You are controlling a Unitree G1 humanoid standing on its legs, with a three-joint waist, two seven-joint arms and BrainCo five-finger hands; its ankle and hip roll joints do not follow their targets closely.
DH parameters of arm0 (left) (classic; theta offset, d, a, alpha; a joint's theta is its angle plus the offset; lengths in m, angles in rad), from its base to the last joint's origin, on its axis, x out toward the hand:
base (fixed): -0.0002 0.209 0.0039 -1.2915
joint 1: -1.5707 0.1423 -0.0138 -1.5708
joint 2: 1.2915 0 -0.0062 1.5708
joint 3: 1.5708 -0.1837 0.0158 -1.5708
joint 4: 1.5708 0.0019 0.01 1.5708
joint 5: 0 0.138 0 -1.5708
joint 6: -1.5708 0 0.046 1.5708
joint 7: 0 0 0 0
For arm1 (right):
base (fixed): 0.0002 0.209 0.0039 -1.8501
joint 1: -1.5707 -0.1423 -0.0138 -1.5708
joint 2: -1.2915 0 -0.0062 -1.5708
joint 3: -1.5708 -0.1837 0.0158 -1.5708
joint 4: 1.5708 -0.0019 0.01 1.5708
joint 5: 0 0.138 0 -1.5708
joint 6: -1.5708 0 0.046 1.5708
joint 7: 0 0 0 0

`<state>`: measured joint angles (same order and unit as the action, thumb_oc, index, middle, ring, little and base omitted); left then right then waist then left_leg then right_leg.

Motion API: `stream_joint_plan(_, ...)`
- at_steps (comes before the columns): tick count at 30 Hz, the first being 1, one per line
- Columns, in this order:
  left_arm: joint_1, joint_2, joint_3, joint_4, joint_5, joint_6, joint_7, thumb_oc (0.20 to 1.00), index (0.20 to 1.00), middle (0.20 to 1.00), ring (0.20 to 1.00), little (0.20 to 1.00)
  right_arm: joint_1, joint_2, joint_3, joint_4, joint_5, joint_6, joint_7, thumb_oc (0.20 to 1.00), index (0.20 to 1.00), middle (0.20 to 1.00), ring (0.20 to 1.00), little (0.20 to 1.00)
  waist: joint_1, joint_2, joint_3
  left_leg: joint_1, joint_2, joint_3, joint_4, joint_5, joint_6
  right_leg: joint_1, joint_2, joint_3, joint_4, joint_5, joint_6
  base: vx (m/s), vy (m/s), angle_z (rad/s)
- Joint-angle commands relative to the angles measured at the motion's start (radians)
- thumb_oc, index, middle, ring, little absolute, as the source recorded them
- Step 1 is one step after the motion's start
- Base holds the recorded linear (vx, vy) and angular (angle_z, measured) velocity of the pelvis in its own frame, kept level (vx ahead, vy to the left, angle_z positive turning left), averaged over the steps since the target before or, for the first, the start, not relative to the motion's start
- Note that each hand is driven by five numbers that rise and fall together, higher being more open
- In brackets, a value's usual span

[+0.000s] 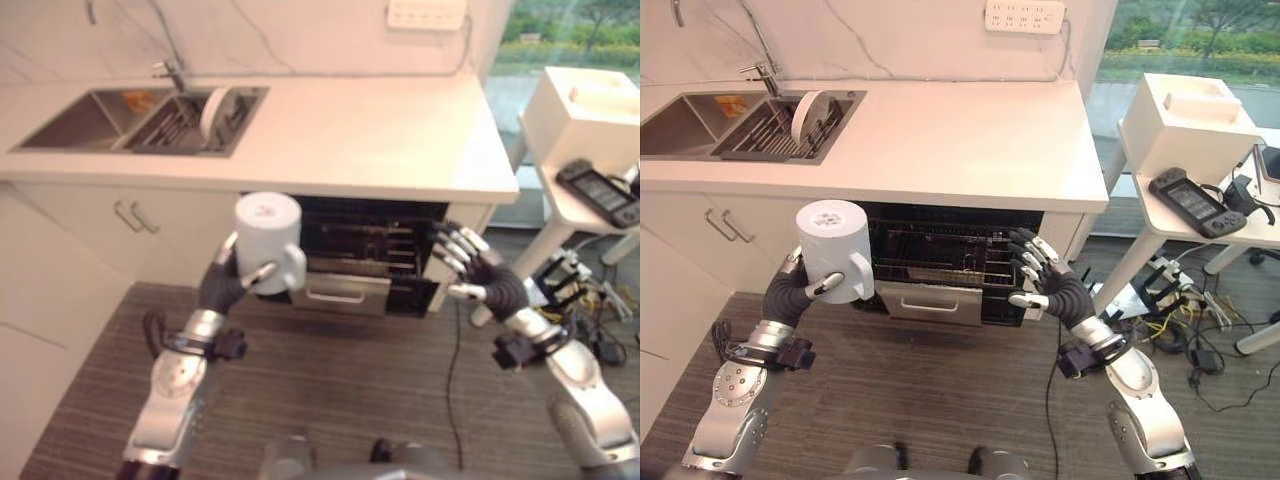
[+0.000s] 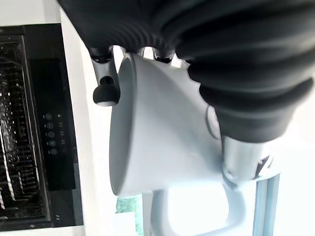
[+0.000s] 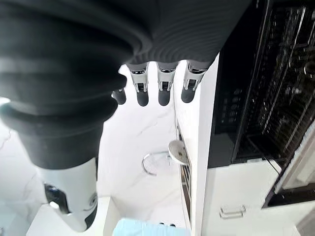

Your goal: Place the dishes in the dishwasher.

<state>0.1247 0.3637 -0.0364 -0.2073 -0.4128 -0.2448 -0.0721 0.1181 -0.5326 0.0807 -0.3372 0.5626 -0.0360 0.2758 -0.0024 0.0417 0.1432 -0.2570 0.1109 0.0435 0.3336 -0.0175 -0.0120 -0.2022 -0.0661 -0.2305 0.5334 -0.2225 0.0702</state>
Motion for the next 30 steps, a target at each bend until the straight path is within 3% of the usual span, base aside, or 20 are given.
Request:
stream_joint_plan(1, -0.054, 0.1, 0.027, -0.027, -0.002, -0.076, 0.026, 0.2, 0.2, 0.2, 0.2, 0.2, -0.029, 0.027, -0.037, -0.03, -0.007, -0.055, -0.015, 1.0, 1.0, 1.0, 1.0, 1.0, 0.004, -0.078, -0.061, 0.096, -0.006, -0.013, -0.034, -0.078, -0.065, 0.053, -0.138, 0.072, -0.233, 0.183, 0.094, 0.13, 0.353, 0.64)
stream_joint_plan(6, -0.095, 0.117, 0.023, -0.008, 0.066, -0.091, 0.048, 0.2, 0.2, 0.2, 0.2, 0.2, -0.046, 0.064, -0.025, -0.018, -0.025, -0.055, -0.039, 1.0, 1.0, 1.0, 1.0, 1.0, 0.002, -0.086, -0.06, 0.122, -0.064, -0.017, -0.034, -0.116, -0.023, 0.067, -0.186, 0.079, -0.233, 0.214, 0.111, 0.11, 0.314, -0.18)
stream_joint_plan(10, -0.098, 0.129, 0.013, -0.013, 0.151, -0.106, 0.065, 0.2, 0.2, 0.2, 0.2, 0.2, -0.03, 0.09, -0.01, -0.014, -0.044, -0.061, -0.018, 1.0, 1.0, 1.0, 1.0, 1.0, -0.005, -0.089, -0.053, 0.13, -0.085, -0.016, -0.034, -0.126, 0.007, 0.087, -0.163, 0.089, -0.233, 0.27, 0.101, 0.08, 0.2, -0.1)
stream_joint_plan(14, -0.125, 0.146, 0.018, 0.009, 0.219, -0.123, 0.157, 0.2, 0.2, 0.2, 0.2, 0.2, -0.073, 0.082, 0.018, 0.027, -0.043, -0.085, -0.019, 1.0, 1.0, 1.0, 1.0, 1.0, 0.012, -0.108, -0.055, 0.131, -0.076, 0.011, -0.034, -0.131, 0.003, 0.053, -0.139, 0.091, -0.233, 0.222, 0.102, 0.01, -0.091, -0.18)
stream_joint_plan(18, -0.153, 0.14, 0.004, 0.029, 0.354, -0.131, 0.303, 0.2, 0.2, 0.2, 0.2, 0.2, -0.14, 0.053, 0.025, 0.026, -0.044, -0.055, -0.045, 1.0, 1.0, 1.0, 1.0, 1.0, 0.029, -0.117, -0.07, 0.137, -0.037, 0.053, -0.034, -0.138, -0.009, 0.059, -0.118, 0.073, -0.233, 0.183, 0.096, 0.01, -0.175, -0.36)
stream_joint_plan(23, -0.187, 0.141, -0.031, 0.06, 0.447, -0.13, 0.381, 0.2, 0.2, 0.2, 0.2, 0.2, -0.196, 0.034, 0.039, 0.022, -0.037, -0.051, -0.084, 1.0, 1.0, 1.0, 1.0, 1.0, 0.032, -0.121, -0.081, 0.147, -0.013, 0.072, -0.034, -0.144, -0.021, 0.074, -0.107, 0.064, -0.233, 0.164, 0.081, 0.02, -0.117, -0.02)
stream_joint_plan(24, -0.227, 0.143, -0.075, 0.081, 0.528, -0.124, 0.437, 0.2, 0.2, 0.2, 0.2, 0.2, -0.24, 0.025, 0.069, 0.018, -0.04, -0.032, -0.105, 1.0, 1.0, 1.0, 1.0, 1.0, 0.031, -0.117, -0.089, 0.156, -0.006, 0.076, -0.034, -0.149, -0.026, 0.081, -0.101, 0.066, -0.233, 0.154, 0.074, 0.01, -0.076, 0.11)
stream_joint_plan(30, -0.287, 0.143, -0.158, 0.112, 0.614, -0.103, 0.499, 0.2, 0.2, 0.2, 0.2, 0.2, -0.313, 0.035, 0.133, 0.031, -0.031, -0.006, -0.138, 1.0, 1.0, 1.0, 1.0, 1.0, 0.035, -0.109, -0.106, 0.161, -0.003, 0.071, -0.034, -0.153, -0.031, 0.089, -0.099, 0.063, -0.233, 0.145, 0.069, 0.01, -0.028, 0.03)
